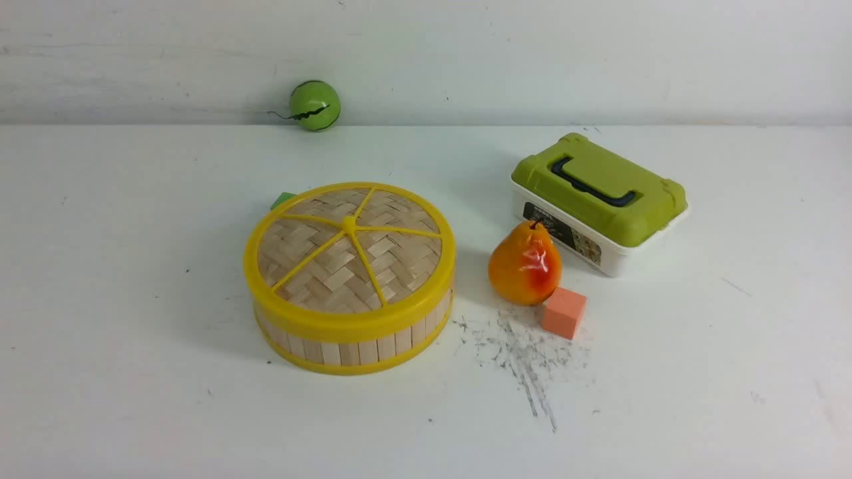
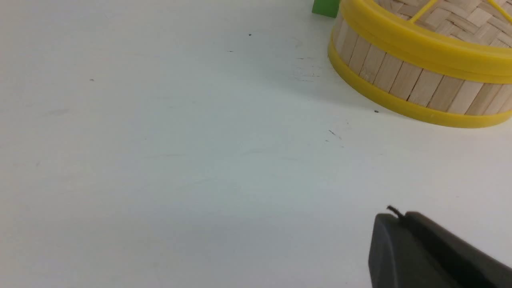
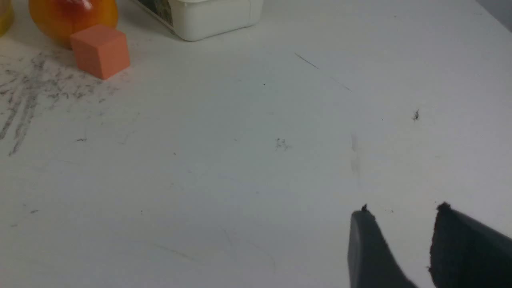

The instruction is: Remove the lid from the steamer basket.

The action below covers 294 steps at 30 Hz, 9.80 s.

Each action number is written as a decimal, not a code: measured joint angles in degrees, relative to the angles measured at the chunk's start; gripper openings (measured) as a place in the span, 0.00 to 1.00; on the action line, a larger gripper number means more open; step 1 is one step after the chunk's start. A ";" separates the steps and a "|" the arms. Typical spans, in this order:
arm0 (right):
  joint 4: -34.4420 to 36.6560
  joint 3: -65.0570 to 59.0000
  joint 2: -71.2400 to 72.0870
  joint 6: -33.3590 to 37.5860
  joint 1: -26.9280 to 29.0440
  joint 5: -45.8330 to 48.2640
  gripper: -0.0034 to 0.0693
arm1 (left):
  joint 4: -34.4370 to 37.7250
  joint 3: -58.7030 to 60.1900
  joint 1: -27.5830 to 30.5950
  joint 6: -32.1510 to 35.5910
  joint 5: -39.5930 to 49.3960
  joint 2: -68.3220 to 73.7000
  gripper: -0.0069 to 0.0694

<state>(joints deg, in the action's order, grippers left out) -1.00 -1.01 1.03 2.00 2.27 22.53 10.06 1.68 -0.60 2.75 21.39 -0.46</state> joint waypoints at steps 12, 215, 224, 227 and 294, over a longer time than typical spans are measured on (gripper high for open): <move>0.00 0.00 0.00 0.00 0.00 0.00 0.38 | 0.00 0.00 0.00 0.00 0.00 0.00 0.12; 0.00 0.00 0.00 0.00 0.00 0.00 0.38 | -28.24 -76.44 -3.43 -17.40 12.73 105.95 0.24; 0.00 0.00 0.00 0.00 0.00 0.00 0.38 | -22.41 -76.44 -3.43 -17.40 8.21 106.65 0.24; 0.00 0.00 0.00 0.00 0.00 0.00 0.38 | -20.65 -76.44 -3.43 -17.40 7.75 106.65 0.24; 0.00 0.00 0.00 0.00 0.00 0.00 0.38 | 20.76 -18.05 -4.40 14.05 5.95 17.14 0.07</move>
<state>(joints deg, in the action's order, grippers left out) -1.00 -1.01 1.03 2.00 2.27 22.53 30.82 -16.36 -4.99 16.80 27.34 16.68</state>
